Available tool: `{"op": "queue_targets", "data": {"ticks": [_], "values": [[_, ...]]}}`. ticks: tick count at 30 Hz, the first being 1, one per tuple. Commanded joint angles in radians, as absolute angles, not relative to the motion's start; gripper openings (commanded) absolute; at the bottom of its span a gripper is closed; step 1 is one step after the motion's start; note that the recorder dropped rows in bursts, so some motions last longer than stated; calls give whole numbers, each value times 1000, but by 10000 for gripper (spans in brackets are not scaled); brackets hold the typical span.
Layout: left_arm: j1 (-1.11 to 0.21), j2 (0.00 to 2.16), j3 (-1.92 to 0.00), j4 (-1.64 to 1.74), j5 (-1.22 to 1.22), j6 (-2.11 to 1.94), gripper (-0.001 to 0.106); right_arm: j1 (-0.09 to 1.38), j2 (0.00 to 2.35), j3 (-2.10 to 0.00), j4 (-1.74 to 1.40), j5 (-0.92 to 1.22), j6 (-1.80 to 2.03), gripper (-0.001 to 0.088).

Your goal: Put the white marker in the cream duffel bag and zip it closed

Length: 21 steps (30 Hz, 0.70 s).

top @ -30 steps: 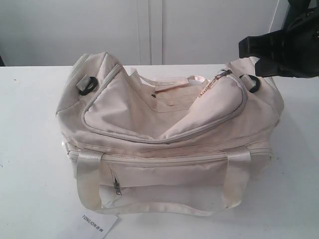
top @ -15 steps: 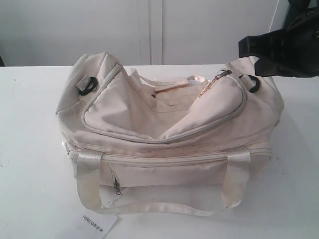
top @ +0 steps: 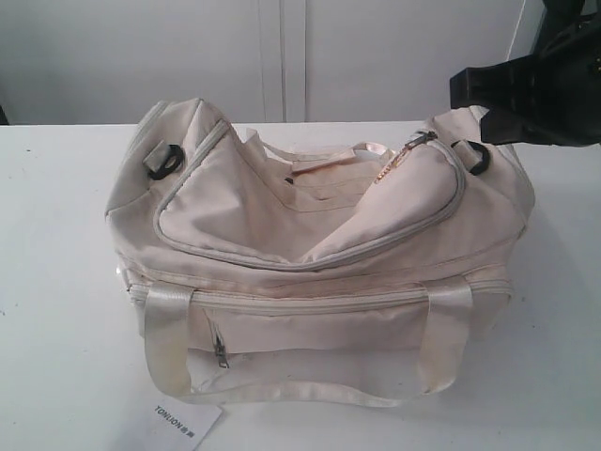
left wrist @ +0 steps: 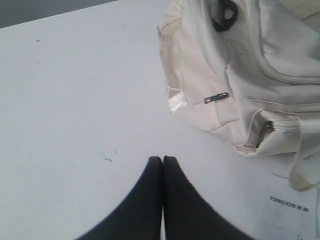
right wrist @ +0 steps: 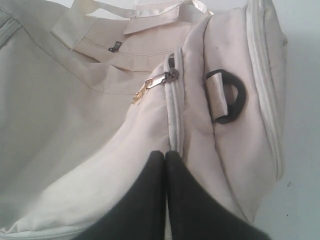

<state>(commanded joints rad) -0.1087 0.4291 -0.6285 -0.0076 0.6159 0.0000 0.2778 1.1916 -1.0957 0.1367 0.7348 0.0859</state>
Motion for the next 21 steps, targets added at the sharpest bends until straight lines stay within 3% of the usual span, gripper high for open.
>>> {"op": "queue_targets", "data": {"ticks": [14,21], "values": [[-74,0,-248,-26,464,-6,0,278,1192,-1096,137,733,86,0],[-97,0,-95,-44,366,0,0,278,1189,-1096,139,738,86,0]]}}
